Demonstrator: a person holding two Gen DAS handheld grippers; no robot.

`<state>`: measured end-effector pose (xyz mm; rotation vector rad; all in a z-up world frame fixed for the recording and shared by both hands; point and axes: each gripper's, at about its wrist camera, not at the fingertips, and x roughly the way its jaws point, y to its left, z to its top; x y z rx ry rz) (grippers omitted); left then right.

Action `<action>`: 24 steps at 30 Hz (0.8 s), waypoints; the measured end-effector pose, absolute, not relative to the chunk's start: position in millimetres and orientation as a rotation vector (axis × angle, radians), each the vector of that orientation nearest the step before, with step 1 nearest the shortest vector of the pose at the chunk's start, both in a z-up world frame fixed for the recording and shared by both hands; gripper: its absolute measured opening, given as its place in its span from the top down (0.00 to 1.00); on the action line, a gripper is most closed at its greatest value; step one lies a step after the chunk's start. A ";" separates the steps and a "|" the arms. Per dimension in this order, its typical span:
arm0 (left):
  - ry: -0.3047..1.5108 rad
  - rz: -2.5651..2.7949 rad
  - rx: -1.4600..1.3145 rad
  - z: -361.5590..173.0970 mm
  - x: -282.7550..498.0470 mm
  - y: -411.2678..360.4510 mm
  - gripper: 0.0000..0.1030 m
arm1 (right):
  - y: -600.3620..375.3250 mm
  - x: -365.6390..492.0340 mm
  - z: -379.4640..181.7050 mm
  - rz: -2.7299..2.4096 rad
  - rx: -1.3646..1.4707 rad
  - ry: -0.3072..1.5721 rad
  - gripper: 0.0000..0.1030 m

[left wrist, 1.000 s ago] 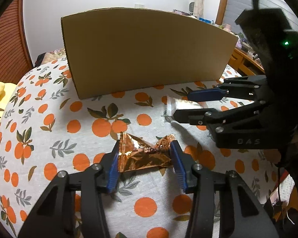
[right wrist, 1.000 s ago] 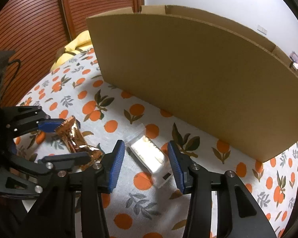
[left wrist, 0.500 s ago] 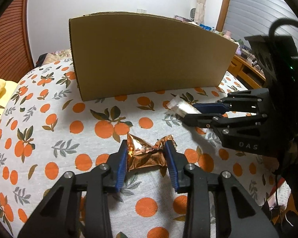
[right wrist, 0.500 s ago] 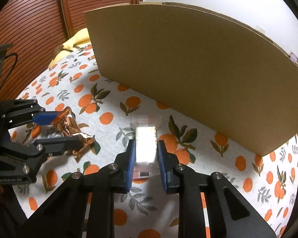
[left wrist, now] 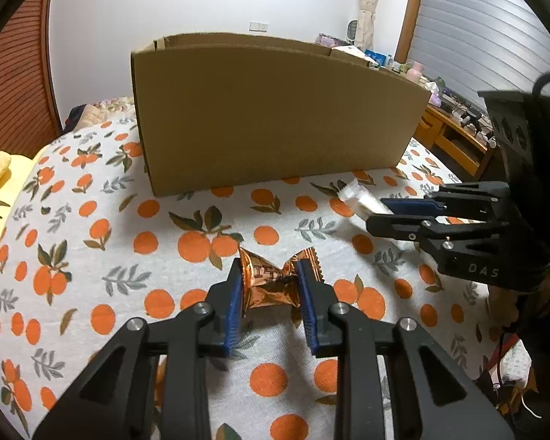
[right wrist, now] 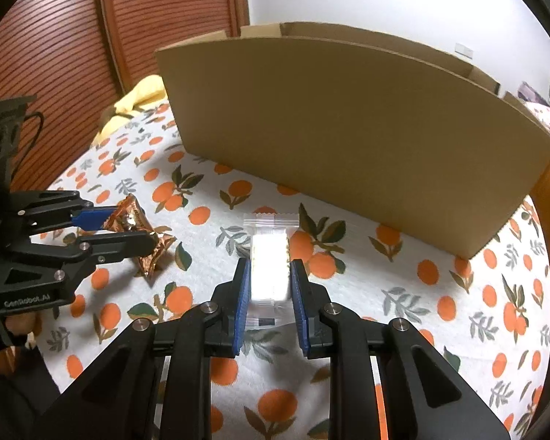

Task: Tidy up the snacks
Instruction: 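Close left gripper on copper-wrapped candy while right gripper closes on clear packet, then lift the copper candy and clear packet and carry both over the box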

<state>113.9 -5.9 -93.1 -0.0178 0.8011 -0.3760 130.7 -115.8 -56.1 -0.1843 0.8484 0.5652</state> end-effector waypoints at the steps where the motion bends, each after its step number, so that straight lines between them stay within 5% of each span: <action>1: 0.795 -0.377 -0.018 -89.9 114.2 -4.9 0.75 | -117.7 129.5 -55.4 0.566 -0.178 0.847 0.80; 24: 0.683 -0.384 0.028 -32.7 112.9 -12.5 0.74 | -159.6 109.5 -24.5 0.503 -0.122 0.757 0.80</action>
